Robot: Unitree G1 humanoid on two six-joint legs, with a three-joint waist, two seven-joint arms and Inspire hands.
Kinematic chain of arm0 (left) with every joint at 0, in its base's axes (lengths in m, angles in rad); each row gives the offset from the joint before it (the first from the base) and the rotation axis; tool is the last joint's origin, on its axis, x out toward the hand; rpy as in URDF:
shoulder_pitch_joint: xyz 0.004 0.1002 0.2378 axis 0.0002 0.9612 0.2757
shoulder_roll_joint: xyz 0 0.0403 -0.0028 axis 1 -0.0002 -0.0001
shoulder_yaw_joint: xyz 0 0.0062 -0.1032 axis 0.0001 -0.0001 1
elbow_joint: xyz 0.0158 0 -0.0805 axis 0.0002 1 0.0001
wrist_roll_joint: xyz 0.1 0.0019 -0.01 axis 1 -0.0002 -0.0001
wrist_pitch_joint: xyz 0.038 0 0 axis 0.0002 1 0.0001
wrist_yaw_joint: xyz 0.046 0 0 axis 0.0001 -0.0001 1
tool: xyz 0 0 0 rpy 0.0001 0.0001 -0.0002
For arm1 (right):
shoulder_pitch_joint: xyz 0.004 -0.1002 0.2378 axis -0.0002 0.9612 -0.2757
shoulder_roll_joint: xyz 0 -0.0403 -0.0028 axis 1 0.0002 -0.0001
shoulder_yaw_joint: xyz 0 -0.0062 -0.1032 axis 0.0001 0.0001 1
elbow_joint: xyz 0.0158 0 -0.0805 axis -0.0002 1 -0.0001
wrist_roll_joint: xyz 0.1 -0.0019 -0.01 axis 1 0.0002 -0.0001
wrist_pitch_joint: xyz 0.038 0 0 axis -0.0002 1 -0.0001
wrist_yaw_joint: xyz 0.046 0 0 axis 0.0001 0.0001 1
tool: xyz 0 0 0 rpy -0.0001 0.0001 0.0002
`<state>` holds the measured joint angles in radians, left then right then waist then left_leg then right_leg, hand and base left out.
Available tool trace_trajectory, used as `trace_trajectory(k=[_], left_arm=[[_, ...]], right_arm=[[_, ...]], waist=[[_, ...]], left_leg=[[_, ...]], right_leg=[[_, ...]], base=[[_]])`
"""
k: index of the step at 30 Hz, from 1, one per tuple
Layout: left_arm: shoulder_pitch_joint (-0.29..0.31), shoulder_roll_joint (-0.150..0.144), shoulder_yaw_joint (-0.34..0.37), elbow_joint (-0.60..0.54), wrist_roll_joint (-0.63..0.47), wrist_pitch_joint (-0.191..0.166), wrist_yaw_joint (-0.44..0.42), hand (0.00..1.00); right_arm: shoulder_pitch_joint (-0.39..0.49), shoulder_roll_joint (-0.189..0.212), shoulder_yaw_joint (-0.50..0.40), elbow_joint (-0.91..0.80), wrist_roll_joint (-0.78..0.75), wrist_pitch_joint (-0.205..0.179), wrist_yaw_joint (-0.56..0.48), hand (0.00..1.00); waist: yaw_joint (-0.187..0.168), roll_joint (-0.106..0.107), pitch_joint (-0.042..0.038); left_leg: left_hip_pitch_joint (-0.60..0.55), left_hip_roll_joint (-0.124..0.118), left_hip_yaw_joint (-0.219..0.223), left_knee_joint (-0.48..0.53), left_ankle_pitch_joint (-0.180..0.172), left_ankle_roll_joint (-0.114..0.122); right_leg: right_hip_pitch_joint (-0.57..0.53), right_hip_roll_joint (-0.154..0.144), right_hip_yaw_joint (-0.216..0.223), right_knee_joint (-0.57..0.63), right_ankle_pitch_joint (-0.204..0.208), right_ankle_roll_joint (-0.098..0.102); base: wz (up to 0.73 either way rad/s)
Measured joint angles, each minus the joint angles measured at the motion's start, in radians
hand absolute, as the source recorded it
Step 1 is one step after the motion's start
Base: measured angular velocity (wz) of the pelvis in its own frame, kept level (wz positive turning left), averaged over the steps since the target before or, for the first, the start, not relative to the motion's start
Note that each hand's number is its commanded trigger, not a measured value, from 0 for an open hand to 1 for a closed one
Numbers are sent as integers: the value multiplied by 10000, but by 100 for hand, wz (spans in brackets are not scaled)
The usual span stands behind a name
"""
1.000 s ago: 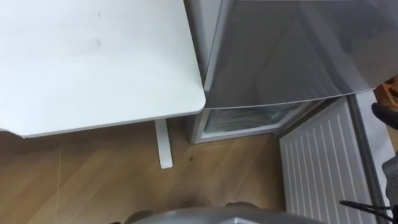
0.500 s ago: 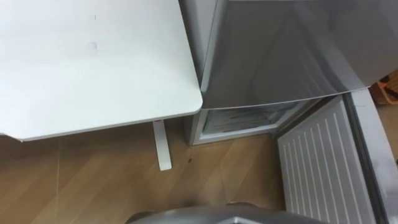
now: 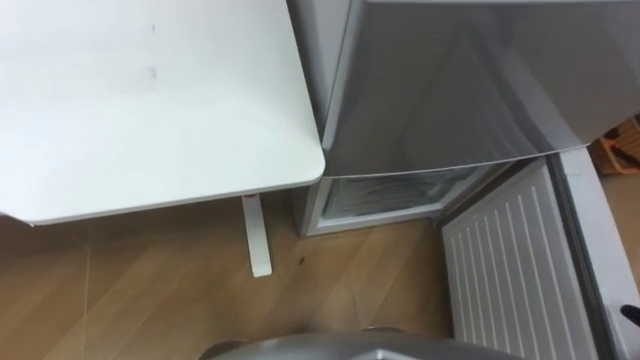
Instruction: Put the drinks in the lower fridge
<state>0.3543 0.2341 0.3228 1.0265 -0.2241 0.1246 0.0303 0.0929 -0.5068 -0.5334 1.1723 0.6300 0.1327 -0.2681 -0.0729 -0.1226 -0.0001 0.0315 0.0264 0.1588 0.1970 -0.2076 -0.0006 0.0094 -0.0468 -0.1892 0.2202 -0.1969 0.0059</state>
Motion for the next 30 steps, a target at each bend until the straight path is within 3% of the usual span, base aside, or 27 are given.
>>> trace_trajectory(k=[11,17,24,30], left_arm=[[-175,156,143,371,6,-3,-227,0],[-305,148,98,359,5,-2,-393,0],[-321,108,76,359,-87,-19,-611,0],[-334,128,-34,340,-119,-67,-610,0]], right_arm=[[17,-39,38,245,103,-15,1554,0],[60,-42,837,309,129,3,2626,0],[61,152,1219,308,2039,129,4510,0],[38,385,1751,239,3305,129,5934,0]], waist=[[16,169,-21],[194,225,-5],[402,259,35],[599,414,47]], left_leg=[[-34,121,16,73,-59,-68],[-26,145,23,75,-61,-85],[8,145,22,64,-65,-89],[112,144,1,60,-66,-93]], right_leg=[[92,127,-11,-173,107,-65],[151,151,-18,-164,118,-95],[88,156,-35,-233,121,-98],[225,149,-108,-332,127,-102]], base=[[0],[-1],[0],[3]])
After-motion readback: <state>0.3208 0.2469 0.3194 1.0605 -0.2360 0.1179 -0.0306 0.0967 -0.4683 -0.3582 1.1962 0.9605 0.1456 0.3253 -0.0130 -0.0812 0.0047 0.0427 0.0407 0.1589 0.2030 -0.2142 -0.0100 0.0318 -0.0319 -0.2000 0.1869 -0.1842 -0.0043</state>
